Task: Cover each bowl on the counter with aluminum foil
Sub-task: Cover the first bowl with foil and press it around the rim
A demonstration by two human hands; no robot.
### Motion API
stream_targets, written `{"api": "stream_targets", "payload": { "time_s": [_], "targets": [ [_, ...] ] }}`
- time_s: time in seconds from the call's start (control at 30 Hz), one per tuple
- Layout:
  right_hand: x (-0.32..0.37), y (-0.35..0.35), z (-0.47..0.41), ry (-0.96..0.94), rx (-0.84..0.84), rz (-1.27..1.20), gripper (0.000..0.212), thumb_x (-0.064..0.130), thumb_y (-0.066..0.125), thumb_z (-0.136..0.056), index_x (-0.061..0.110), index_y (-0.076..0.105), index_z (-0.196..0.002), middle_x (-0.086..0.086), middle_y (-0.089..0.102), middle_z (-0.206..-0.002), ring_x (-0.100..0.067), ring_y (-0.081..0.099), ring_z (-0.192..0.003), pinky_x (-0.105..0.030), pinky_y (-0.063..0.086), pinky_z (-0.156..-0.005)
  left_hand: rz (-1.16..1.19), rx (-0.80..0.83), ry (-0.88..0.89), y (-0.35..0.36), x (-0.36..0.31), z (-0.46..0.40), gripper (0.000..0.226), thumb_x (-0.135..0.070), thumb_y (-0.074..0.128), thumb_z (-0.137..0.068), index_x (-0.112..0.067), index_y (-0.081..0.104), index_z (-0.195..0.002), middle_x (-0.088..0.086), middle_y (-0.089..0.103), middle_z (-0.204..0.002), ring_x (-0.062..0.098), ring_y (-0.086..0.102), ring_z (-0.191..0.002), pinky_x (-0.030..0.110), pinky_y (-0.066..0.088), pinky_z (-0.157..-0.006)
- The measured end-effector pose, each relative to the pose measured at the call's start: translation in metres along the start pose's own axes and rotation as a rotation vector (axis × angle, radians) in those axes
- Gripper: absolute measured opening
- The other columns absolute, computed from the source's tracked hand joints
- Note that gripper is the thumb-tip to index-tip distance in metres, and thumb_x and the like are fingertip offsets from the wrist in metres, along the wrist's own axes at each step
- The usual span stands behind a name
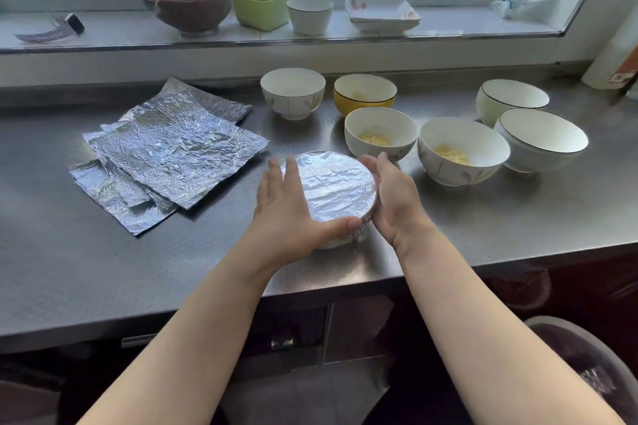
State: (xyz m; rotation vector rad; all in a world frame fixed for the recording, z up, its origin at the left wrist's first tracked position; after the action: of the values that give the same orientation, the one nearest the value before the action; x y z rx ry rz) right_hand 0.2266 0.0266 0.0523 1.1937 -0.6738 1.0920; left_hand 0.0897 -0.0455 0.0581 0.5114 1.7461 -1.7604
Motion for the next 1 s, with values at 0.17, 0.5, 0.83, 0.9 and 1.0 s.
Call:
{"api": "stream_targets", "payload": {
  "time_s": [0.17, 0.5, 0.83, 0.9, 1.0],
  "targets": [
    [0.009, -0.009, 0.002, -0.173, -0.059, 0.227, 0.031, 0.020, 0.037, -0.105, 0.013, 0.053, -0.131, 0.002, 0.060, -0.126, -0.005, 0.057, -0.112, -0.017, 0.046, -0.091, 0.008, -0.054, 0.062, -0.014, 0.004, 0.000, 0.140, -0.084, 0.056, -0.048, -0.022, -0.007, -0.156, 0.004, -0.022, -0.161, 0.019, -0.022, -0.147, 0.035, -0.007, -0.117],
    [-0.018, 0.000, 0.000, -0.078, -0.023, 0.164, 0.036, 0.012, 0.036, -0.102, 0.007, 0.048, -0.136, -0.012, 0.062, -0.126, -0.021, 0.064, -0.107, -0.027, 0.056, -0.078, -0.011, 0.100, 0.169, -0.010, 0.026, -0.014, 0.148, -0.080, 0.076, -0.044, -0.027, -0.005, -0.156, -0.008, -0.013, -0.163, 0.016, 0.000, -0.151, 0.046, 0.016, -0.121],
    [-0.027, -0.002, -0.007, -0.021, 0.001, 0.030, 0.035, 0.014, 0.036, -0.101, 0.012, 0.060, -0.126, -0.012, 0.070, -0.116, -0.028, 0.068, -0.106, -0.048, 0.054, -0.093, -0.012, 0.069, 0.180, -0.008, 0.022, -0.010, 0.133, -0.055, 0.083, -0.062, -0.026, -0.008, -0.155, -0.005, -0.014, -0.163, 0.012, -0.013, -0.149, 0.033, 0.001, -0.117],
    [-0.028, -0.003, -0.006, -0.023, 0.021, -0.007, 0.035, 0.014, 0.037, -0.101, 0.010, 0.060, -0.126, -0.013, 0.070, -0.116, -0.029, 0.067, -0.108, -0.048, 0.053, -0.096, 0.001, 0.065, 0.173, -0.008, 0.021, -0.009, 0.134, -0.055, 0.083, -0.062, -0.027, -0.008, -0.155, -0.006, -0.015, -0.163, 0.012, -0.014, -0.148, 0.034, 0.001, -0.119],
    [-0.030, -0.004, -0.005, -0.013, 0.060, -0.058, 0.035, 0.015, 0.035, -0.102, 0.006, 0.061, -0.125, -0.015, 0.070, -0.115, -0.029, 0.067, -0.108, -0.045, 0.054, -0.095, 0.009, 0.052, 0.160, -0.007, 0.021, -0.008, 0.134, -0.054, 0.084, -0.062, -0.028, -0.009, -0.155, -0.006, -0.015, -0.163, 0.013, -0.014, -0.149, 0.036, 0.001, -0.119]
  ]
}}
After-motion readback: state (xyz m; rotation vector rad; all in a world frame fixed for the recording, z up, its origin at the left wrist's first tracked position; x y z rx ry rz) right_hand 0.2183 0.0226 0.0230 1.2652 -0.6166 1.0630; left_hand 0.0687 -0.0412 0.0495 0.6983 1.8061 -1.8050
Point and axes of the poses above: each hand's wrist, its own z-axis away from the middle knuckle, its own y-axis out of the palm, x = y × z, the point moved 3 cm from there along -z, towards the middle knuckle
